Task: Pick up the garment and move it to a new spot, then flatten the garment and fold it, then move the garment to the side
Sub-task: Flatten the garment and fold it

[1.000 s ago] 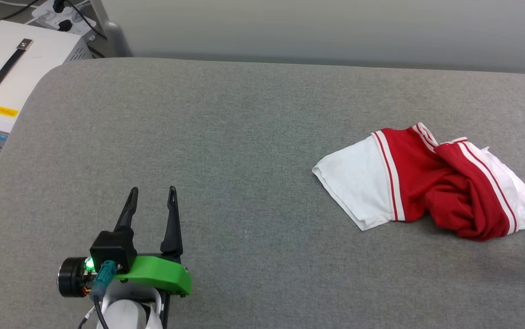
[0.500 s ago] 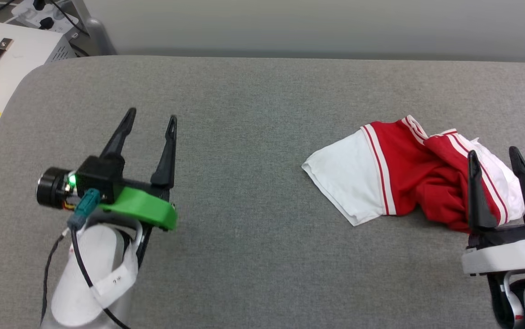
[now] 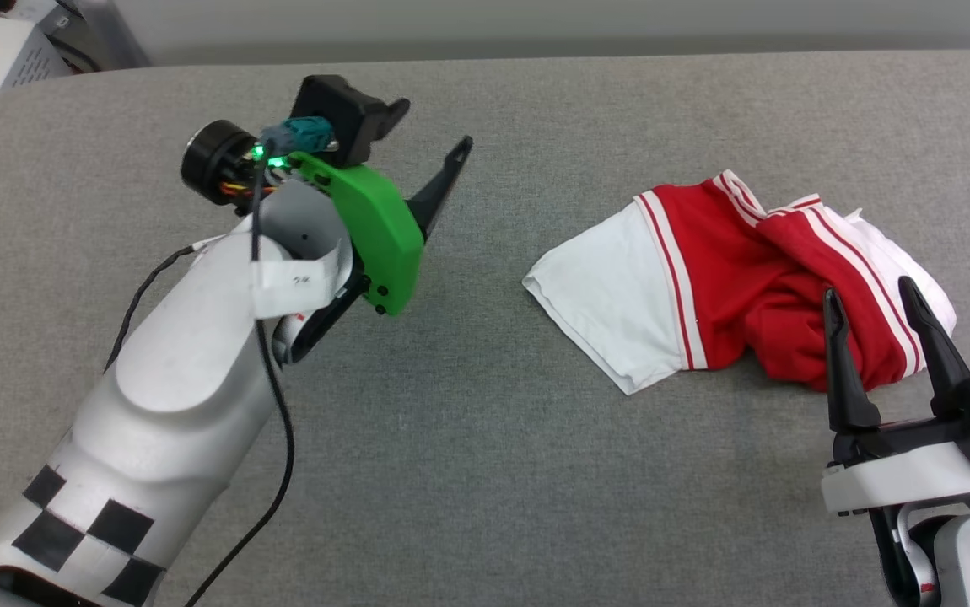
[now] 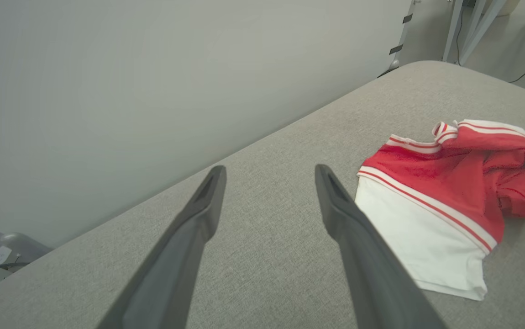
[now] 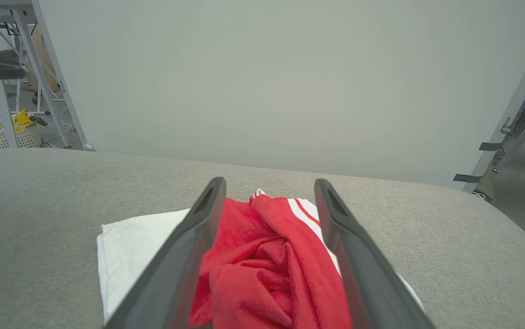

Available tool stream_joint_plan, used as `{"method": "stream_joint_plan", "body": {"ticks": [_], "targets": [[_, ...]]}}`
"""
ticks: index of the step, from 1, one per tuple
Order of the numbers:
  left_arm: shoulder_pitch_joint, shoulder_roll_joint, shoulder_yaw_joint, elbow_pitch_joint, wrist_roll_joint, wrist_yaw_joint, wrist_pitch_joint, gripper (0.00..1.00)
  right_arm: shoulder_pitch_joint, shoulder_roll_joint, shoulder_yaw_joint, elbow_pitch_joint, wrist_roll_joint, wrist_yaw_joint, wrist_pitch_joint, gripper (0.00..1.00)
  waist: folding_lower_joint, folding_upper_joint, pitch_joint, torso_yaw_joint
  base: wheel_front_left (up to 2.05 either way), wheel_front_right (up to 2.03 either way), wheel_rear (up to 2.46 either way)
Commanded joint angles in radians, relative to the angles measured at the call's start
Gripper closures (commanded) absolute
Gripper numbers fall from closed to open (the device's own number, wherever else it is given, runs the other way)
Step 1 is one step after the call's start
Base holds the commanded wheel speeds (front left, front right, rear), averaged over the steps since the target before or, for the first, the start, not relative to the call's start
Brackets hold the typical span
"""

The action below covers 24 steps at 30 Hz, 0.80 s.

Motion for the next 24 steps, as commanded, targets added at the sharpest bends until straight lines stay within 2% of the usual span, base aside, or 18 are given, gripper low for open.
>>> {"method": "stream_joint_plan", "body": {"ticks": [1, 5, 11, 19, 24], "targets": [[-0.048, 0.008, -0.053, 0.013, -0.053, -0.003, 0.068, 0.0, -0.013, 0.003, 0.007, 0.005, -0.007, -0.001, -0.002, 0.0, 0.0, -0.0001, 0.035, -0.025, 0.0, 0.0, 0.0], [-0.157, 0.011, -0.202, 0.032, -0.164, -0.003, 0.226, 0.0, -0.036, 0.005, 0.023, 0.012, -0.01, -0.001, -0.002, 0.0, 0.0, -0.0001, 0.073, -0.041, 0.0, 0.0, 0.0], [-0.281, -0.018, -0.387, 0.086, -0.279, -0.003, 0.369, 0.0, -0.076, 0.01, 0.051, 0.023, -0.009, -0.001, -0.002, 0.0, 0.0, -0.0001, 0.12, -0.077, 0.0, 0.0, 0.0], [-0.367, -0.052, -0.566, 0.177, -0.388, -0.003, 0.471, 0.0, -0.117, 0.013, 0.066, 0.025, -0.007, -0.001, -0.002, 0.0, 0.0, -0.0001, 0.178, -0.124, 0.0, 0.0, 0.0], [-0.373, -0.056, -0.615, 0.228, -0.378, -0.003, 0.498, 0.0, -0.129, 0.022, 0.072, 0.028, -0.007, -0.001, -0.002, 0.0, 0.0, -0.0001, 0.205, -0.138, 0.0, 0.0, 0.0]]}}
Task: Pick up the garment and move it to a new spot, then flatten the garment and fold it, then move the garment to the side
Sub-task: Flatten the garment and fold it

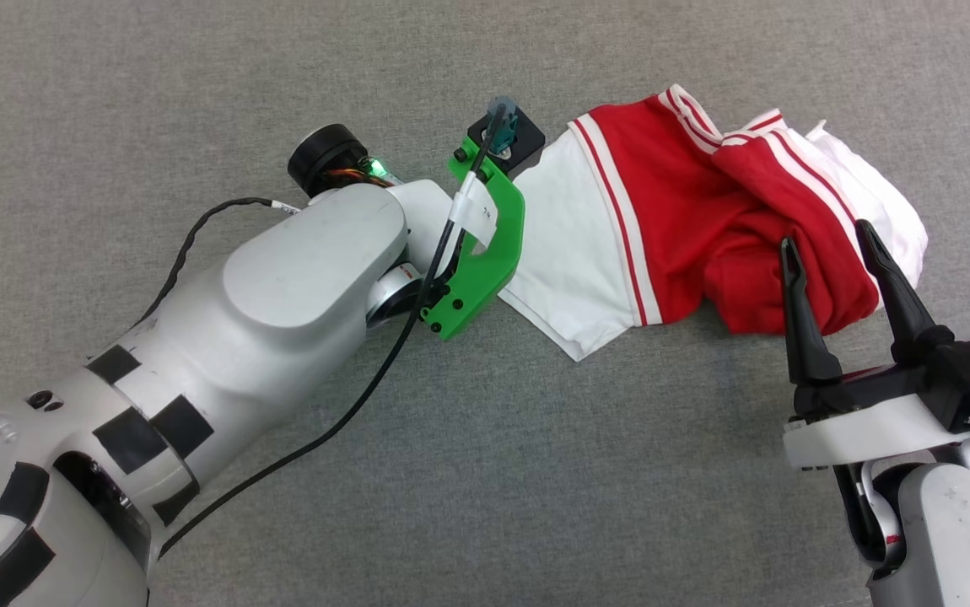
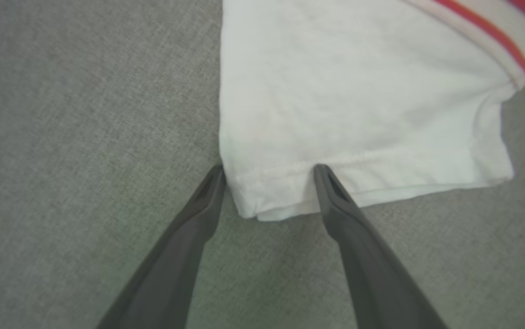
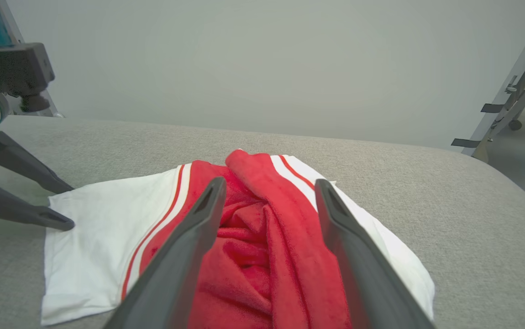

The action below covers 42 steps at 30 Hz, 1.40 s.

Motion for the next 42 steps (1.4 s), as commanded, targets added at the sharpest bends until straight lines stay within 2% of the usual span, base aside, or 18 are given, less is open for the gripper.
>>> {"method": "stream_joint_plan", "body": {"ticks": [1, 6, 7, 8, 9, 17, 22, 30, 34, 38, 42], "targets": [[0.003, 0.001, -0.008, 0.013, 0.012, -0.003, 0.012, 0.0, -0.02, 0.006, 0.004, 0.004, -0.001, -0.001, -0.002, 0.0, -0.0001, -0.0001, 0.021, -0.018, 0.0, 0.0, 0.0], [0.071, -0.001, -0.015, 0.015, 0.085, -0.003, 0.048, 0.0, -0.022, 0.013, 0.001, 0.007, -0.002, -0.001, -0.002, 0.0, -0.0001, -0.0001, 0.027, -0.016, 0.0, 0.0, 0.0], [0.078, -0.001, -0.015, 0.005, 0.099, -0.003, 0.039, 0.46, -0.022, 0.013, -0.002, 0.008, -0.003, -0.001, -0.002, 0.0, -0.0001, -0.0001, 0.026, -0.012, 0.0, 0.0, 0.0], [0.078, 0.001, -0.015, 0.001, 0.111, -0.003, 0.018, 0.97, -0.023, 0.014, -0.004, 0.009, -0.003, -0.001, -0.002, 0.0, -0.0001, -0.0001, 0.023, -0.008, 0.0, 0.0, 0.0], [0.078, 0.001, -0.015, -0.005, 0.123, -0.003, -0.005, 1.0, -0.023, 0.014, -0.005, 0.01, -0.004, -0.001, -0.002, 0.0, -0.0001, -0.0001, 0.018, -0.003, 0.0, 0.0, 0.0], [0.046, 0.014, 0.005, -0.034, 0.113, -0.003, -0.312, 1.0, 0.003, 0.007, -0.013, 0.022, -0.007, -0.001, -0.002, 0.0, -0.0001, -0.0001, -0.065, 0.043, 0.0, 0.0, 0.0], [0.087, 0.09, 0.074, -0.103, 0.092, 0.034, -0.439, 1.0, 0.046, 0.005, -0.034, 0.025, -0.009, -0.001, -0.002, 0.0, -0.0001, -0.0001, -0.12, 0.075, 0.0, 0.0, 0.0], [0.238, 0.295, 0.135, -0.239, 0.027, 0.136, -0.48, 1.0, 0.084, 0.006, -0.053, 0.033, -0.01, -0.001, -0.002, 0.0, -0.0001, -0.0001, -0.159, 0.111, 0.0, 0.0, 0.0], [0.333, 0.372, 0.154, -0.272, -0.017, 0.181, -0.499, 1.0, 0.087, 0.003, -0.054, 0.037, -0.008, -0.001, -0.002, 0.0, -0.0001, -0.0001, -0.165, 0.117, 0.0, 0.0, 0.0], [0.43, 0.409, 0.156, -0.265, -0.061, 0.208, -0.513, 1.0, 0.091, -0.001, -0.052, 0.043, -0.007, -0.001, -0.002, 0.0, -0.0001, -0.0001, -0.166, 0.119, 0.0, 0.0, 0.0], [0.501, 0.406, 0.152, -0.22, -0.102, 0.213, -0.523, 1.0, 0.095, -0.008, -0.053, 0.05, -0.006, -0.001, -0.002, 0.0, -0.0001, -0.0001, -0.164, 0.122, 0.0, 0.0, 0.0]]}}
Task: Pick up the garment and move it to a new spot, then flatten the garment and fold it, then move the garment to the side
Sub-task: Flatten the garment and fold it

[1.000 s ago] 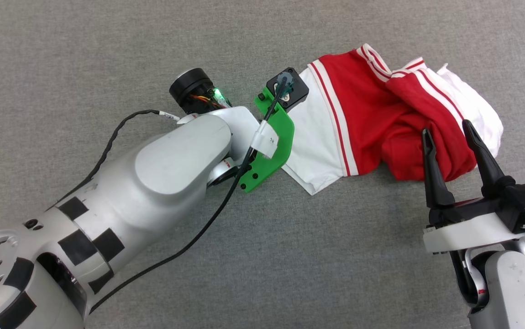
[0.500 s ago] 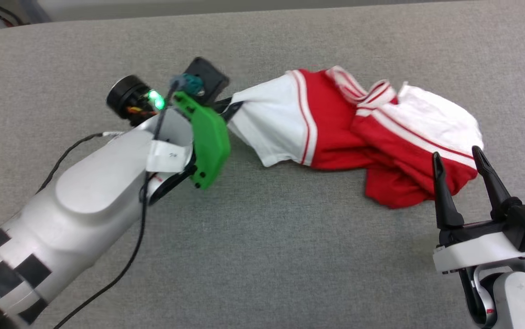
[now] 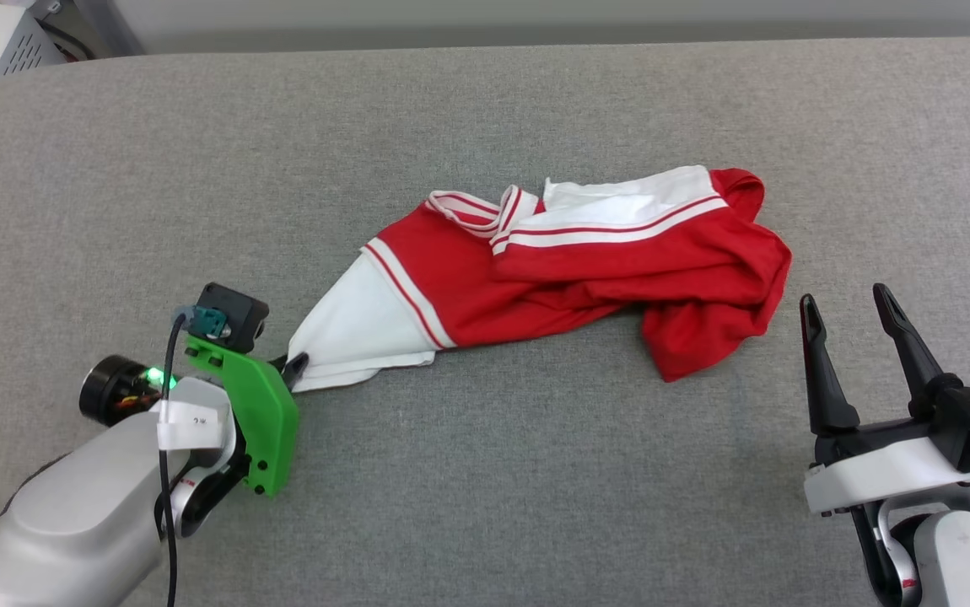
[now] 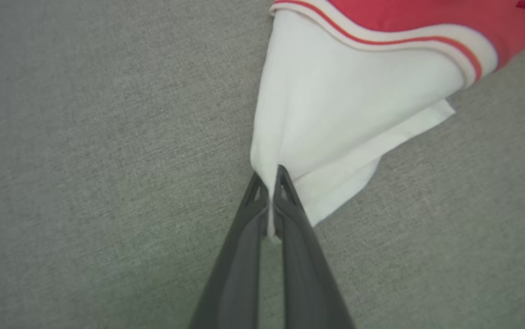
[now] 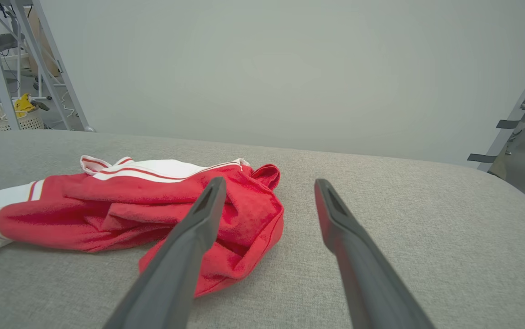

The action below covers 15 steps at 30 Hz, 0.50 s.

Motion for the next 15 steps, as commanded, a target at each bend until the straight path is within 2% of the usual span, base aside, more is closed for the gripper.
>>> {"method": "stream_joint_plan", "body": {"ticks": [1, 4, 5, 6, 8, 12, 15], "targets": [[0.022, -0.001, 0.002, 0.021, -0.011, 0.005, -0.007, 1.0, 0.011, -0.005, -0.003, 0.003, -0.003, -0.001, -0.002, 0.0, 0.0, 0.0, 0.002, 0.001, 0.0, 0.0, 0.0], [0.041, -0.025, 0.006, 0.072, -0.028, -0.003, -0.026, 1.0, 0.007, -0.01, -0.004, 0.005, -0.004, -0.001, -0.002, 0.0, 0.0, 0.0, 0.004, 0.004, 0.0, 0.0, 0.0], [0.041, -0.031, 0.006, 0.087, -0.024, -0.002, -0.036, 0.8, 0.004, -0.011, -0.003, 0.005, -0.004, -0.001, -0.002, 0.0, 0.0, 0.0, 0.004, 0.005, 0.0, 0.0, 0.0], [0.041, -0.041, 0.007, 0.106, -0.021, 0.0, -0.05, 0.23, 0.001, -0.013, -0.002, 0.005, -0.004, -0.001, -0.002, 0.0, 0.0, 0.0, 0.002, 0.007, 0.0, 0.0, 0.0], [0.041, -0.06, 0.011, 0.129, -0.018, -0.007, -0.08, 0.0, -0.005, -0.02, -0.002, 0.003, -0.002, -0.001, -0.002, 0.0, 0.0, 0.0, -0.005, 0.012, 0.0, 0.0, 0.0], [0.035, -0.089, 0.027, 0.156, 0.017, 0.015, -0.188, 0.0, -0.024, -0.042, -0.007, -0.007, 0.006, -0.001, -0.002, 0.0, 0.0, 0.0, -0.026, 0.027, 0.0, 0.0, 0.0], [0.043, -0.103, 0.051, 0.154, 0.04, 0.052, -0.292, 0.0, -0.055, -0.071, -0.014, -0.018, 0.023, -0.001, -0.002, 0.0, 0.0, 0.0, -0.041, 0.041, 0.0, 0.0, 0.0]]}}
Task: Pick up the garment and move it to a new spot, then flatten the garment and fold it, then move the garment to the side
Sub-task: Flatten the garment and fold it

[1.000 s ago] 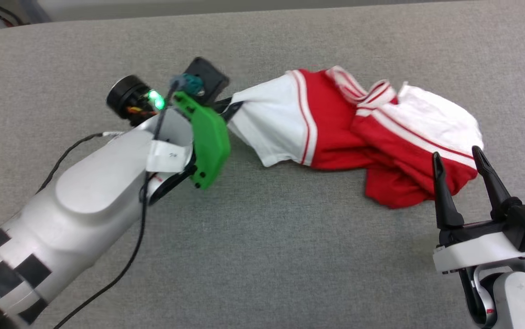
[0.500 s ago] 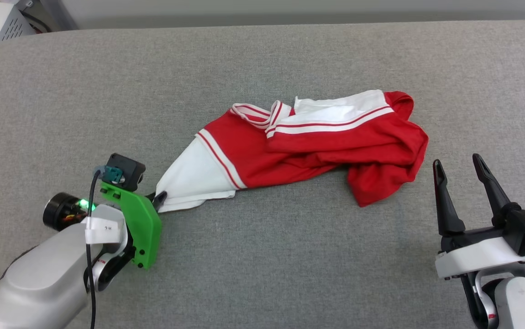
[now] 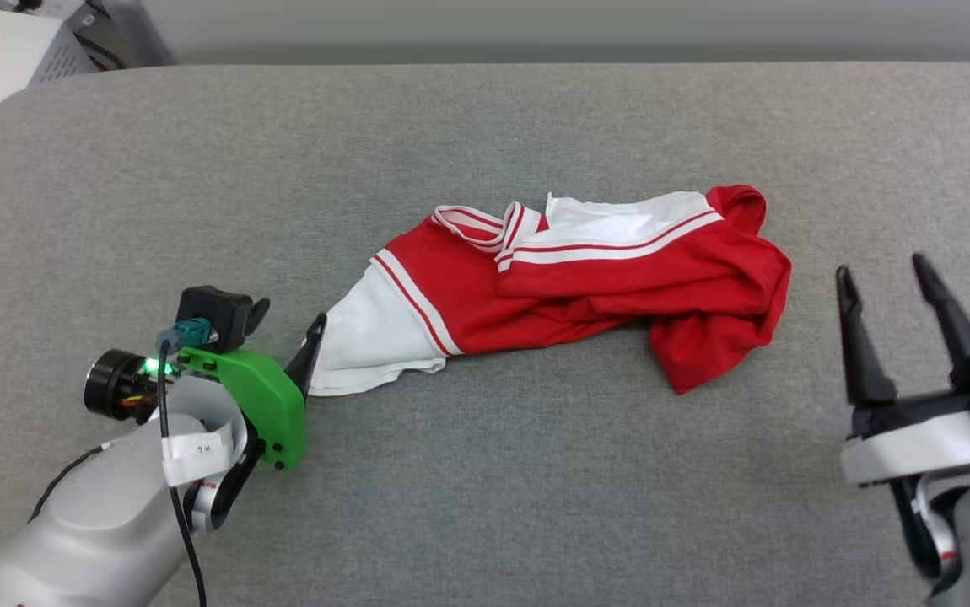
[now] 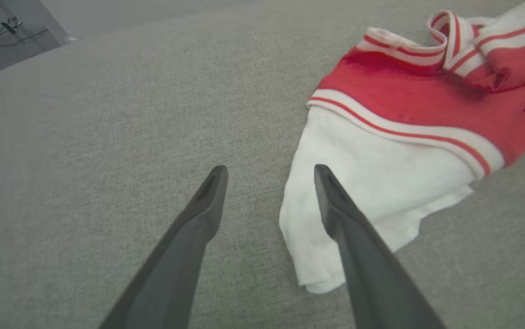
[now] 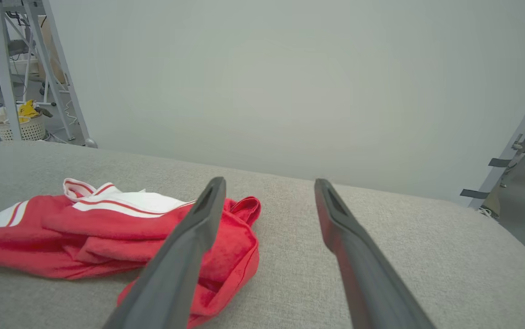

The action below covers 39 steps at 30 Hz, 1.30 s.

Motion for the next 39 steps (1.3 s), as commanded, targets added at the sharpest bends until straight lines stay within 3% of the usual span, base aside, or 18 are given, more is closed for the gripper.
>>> {"method": "stream_joint_plan", "body": {"ticks": [1, 7, 10, 17, 24, 30, 39], "targets": [[0.019, -0.006, 0.013, -0.002, 0.019, 0.021, -0.034, 0.0, -0.036, -0.019, -0.005, -0.012, 0.013, -0.001, -0.002, 0.0, 0.0, 0.0, -0.015, 0.017, 0.0, 0.0, 0.0], [0.064, -0.022, 0.093, -0.086, 0.099, 0.12, -0.092, 0.0, -0.154, -0.127, 0.027, -0.022, 0.054, -0.001, -0.002, 0.0, 0.0, 0.0, -0.021, 0.053, 0.0, 0.0, 0.0], [0.107, -0.037, 0.193, -0.184, 0.197, 0.18, -0.093, 0.0, -0.238, -0.202, 0.082, 0.02, 0.108, -0.001, 0.015, 0.0, 0.0, 0.0, -0.012, 0.073, 0.0, 0.0, 0.0], [0.26, -0.113, 0.421, -0.363, 0.419, 0.254, -0.093, 0.0, -0.458, -0.347, 0.259, 0.091, 0.313, -0.001, 0.317, 0.0, 0.0, 0.0, 0.027, 0.119, 0.0, 0.0, 0.0], [0.362, -0.232, 0.58, -0.425, 0.578, 0.207, -0.093, 0.0, -0.652, -0.495, 0.506, 0.172, 0.558, -0.001, 0.748, 0.0, 0.0, 0.0, 0.086, 0.169, 0.0, 0.0, 0.0], [0.377, -0.332, 0.669, -0.435, 0.664, 0.136, -0.093, 0.0, -0.809, -0.542, 0.641, 0.245, 0.698, -0.001, 1.081, 0.0, 0.0, 0.0, 0.155, 0.214, 0.0, 0.0, 0.0], [0.357, -0.464, 0.761, -0.433, 0.763, 0.034, -0.093, 0.0, -0.94, -0.514, 0.773, 0.33, 0.732, -0.001, 1.267, 0.0, 0.0, 0.0, 0.24, 0.277, 0.0, 0.0, 0.0]]}}
